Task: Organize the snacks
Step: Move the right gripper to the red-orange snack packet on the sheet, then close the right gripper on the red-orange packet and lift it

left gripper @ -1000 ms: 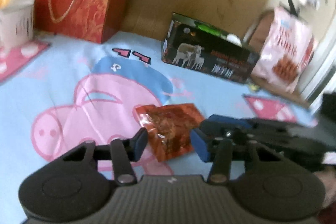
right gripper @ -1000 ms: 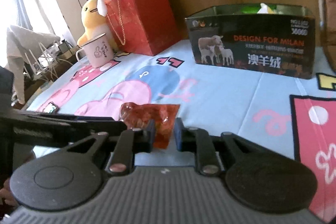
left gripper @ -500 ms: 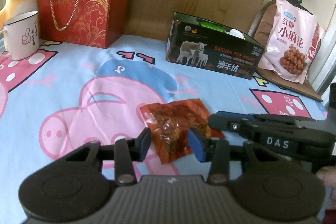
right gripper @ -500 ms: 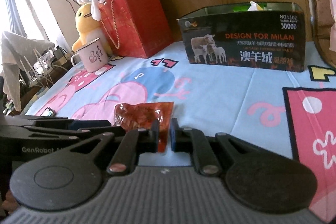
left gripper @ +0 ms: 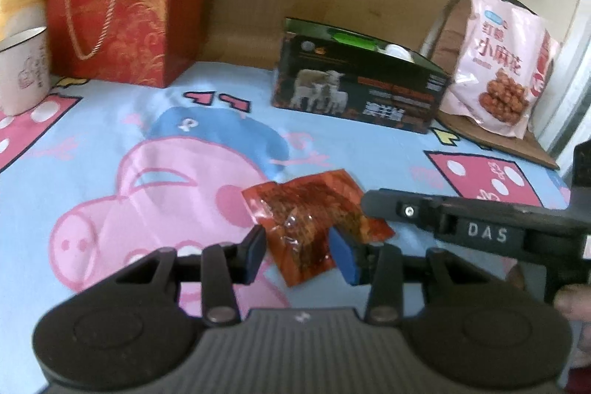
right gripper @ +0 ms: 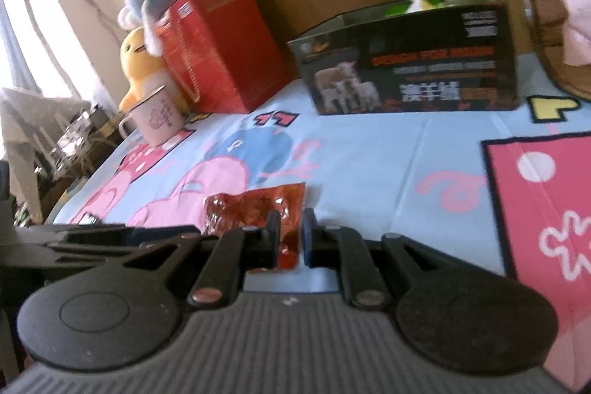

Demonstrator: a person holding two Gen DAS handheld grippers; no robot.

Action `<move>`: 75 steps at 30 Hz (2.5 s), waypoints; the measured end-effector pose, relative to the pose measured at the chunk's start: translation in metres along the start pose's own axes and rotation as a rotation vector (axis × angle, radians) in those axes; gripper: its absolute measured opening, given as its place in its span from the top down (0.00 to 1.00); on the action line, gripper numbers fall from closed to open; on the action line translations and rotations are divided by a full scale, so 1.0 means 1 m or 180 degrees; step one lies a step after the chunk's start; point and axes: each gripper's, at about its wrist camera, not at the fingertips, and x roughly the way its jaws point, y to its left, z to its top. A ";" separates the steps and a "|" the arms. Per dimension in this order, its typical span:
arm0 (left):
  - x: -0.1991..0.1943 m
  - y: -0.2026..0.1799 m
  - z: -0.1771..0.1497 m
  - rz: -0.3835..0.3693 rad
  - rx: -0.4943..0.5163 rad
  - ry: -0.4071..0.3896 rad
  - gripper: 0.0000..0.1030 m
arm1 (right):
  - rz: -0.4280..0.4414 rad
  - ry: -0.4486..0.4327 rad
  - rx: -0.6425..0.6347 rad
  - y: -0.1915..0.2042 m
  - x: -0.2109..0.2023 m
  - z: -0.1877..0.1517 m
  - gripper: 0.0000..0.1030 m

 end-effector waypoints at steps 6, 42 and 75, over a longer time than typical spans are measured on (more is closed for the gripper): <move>0.009 -0.014 0.005 -0.0061 0.0127 0.0019 0.62 | -0.0147 -0.0110 0.0160 -0.009 -0.014 -0.006 0.84; 0.014 0.011 0.009 -0.0597 -0.0278 -0.0014 0.66 | 0.0576 0.0030 0.0662 -0.021 -0.017 -0.003 0.79; -0.011 0.011 0.129 -0.1045 -0.0470 -0.0649 0.56 | 0.0478 -0.0887 0.0240 -0.008 -0.040 0.137 0.96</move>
